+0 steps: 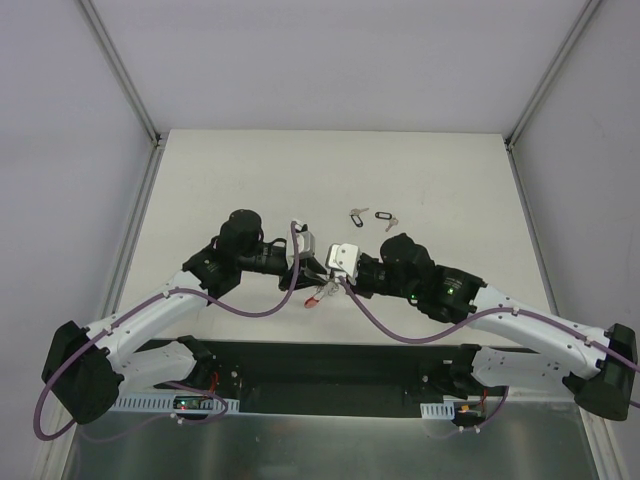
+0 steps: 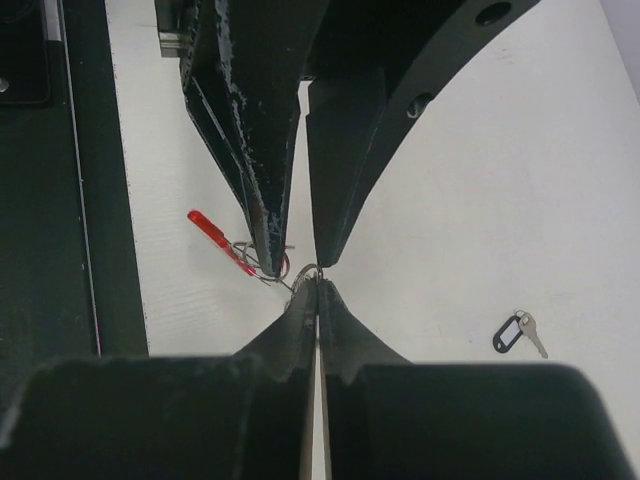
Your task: Put the keys on the keyring
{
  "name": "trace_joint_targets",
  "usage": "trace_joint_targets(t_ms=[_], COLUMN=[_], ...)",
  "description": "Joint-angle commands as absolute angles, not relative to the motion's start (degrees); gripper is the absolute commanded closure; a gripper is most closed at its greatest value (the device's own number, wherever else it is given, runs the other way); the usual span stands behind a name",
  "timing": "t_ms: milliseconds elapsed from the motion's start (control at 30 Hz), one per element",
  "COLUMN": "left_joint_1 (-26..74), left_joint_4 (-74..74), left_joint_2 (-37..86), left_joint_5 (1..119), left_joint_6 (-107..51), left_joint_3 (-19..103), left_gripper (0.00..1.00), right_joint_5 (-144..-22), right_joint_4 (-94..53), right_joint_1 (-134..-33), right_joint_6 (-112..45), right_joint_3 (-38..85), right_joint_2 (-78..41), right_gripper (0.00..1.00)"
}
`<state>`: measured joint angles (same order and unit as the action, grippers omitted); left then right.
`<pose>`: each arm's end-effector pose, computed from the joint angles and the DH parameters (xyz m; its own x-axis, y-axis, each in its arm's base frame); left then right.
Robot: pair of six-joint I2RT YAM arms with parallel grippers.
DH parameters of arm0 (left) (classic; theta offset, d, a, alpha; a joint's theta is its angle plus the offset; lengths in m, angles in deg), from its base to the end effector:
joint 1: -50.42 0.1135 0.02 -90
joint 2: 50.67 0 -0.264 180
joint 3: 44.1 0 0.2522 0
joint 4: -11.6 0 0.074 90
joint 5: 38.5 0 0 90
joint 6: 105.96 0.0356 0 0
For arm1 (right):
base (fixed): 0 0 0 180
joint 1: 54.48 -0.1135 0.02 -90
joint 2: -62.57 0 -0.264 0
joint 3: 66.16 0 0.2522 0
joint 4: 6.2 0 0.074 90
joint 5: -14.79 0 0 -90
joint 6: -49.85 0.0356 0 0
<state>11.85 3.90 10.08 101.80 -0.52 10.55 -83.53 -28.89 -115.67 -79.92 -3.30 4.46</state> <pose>0.1672 -0.1684 0.2940 0.0818 0.1523 -0.9849 0.9966 -0.0072 0.0816 0.1091 0.2091 0.3249 0.4830 -0.4353 -0.7598 -0.8123 0.1011 -0.5743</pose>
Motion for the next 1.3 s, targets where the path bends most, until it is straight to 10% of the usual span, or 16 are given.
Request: trace_joint_targets(t_ms=[0, 1267], left_joint_1=[11.83, 12.62], left_joint_4=[4.43, 4.43], left_joint_2=[9.80, 6.64], left_joint_5=[100.63, 95.01], left_joint_6=[-0.50, -4.01], left_joint_3=[12.56, 13.08], left_gripper=[0.72, 1.00], right_joint_5=[-85.41, -78.38], right_joint_4=[-26.99, -31.30], right_joint_1=[-116.36, -116.53], right_joint_6=[-81.02, -82.69], right_joint_3=[0.68, -0.72], right_joint_2=[5.17, 5.61], right_gripper=[0.99, 0.99])
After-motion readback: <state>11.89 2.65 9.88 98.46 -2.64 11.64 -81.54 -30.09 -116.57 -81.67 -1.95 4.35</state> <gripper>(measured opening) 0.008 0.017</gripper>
